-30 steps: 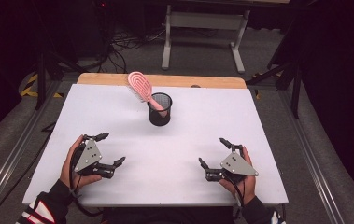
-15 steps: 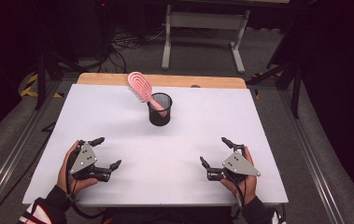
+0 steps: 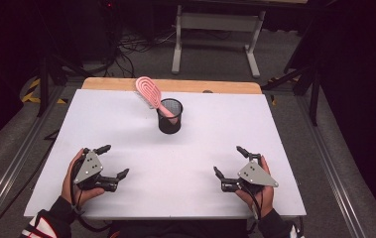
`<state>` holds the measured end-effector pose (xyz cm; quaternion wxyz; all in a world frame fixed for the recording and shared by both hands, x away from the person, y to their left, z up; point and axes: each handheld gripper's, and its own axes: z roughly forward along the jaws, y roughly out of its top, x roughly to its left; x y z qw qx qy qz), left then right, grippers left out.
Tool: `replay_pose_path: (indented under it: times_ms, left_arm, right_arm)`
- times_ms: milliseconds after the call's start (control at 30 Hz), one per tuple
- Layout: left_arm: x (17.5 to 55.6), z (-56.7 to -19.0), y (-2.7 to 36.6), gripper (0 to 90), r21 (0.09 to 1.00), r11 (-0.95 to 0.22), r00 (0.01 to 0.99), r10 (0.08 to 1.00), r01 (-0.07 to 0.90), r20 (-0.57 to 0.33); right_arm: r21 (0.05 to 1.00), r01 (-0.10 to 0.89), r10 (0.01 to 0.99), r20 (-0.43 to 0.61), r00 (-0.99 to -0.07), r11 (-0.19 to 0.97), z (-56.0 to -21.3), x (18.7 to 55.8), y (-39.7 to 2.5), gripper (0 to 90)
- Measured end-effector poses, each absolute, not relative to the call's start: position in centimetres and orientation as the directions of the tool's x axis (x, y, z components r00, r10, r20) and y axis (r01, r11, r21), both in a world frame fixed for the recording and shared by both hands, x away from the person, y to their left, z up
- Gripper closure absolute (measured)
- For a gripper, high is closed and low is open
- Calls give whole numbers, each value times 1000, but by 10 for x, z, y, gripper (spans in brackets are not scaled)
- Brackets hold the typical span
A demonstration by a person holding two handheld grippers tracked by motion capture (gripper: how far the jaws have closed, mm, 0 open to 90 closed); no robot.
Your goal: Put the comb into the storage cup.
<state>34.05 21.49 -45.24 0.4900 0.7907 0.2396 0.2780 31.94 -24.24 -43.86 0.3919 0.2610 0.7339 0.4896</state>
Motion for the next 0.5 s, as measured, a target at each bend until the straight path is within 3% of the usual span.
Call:
replay_pose_path:
  times_ms: [500]
  left_arm:
    - [341,-454,214,58,907,-405,737,647,115,196]
  right_arm:
    - [925,3,766,-313,-561,380,-439,320,-242,59]
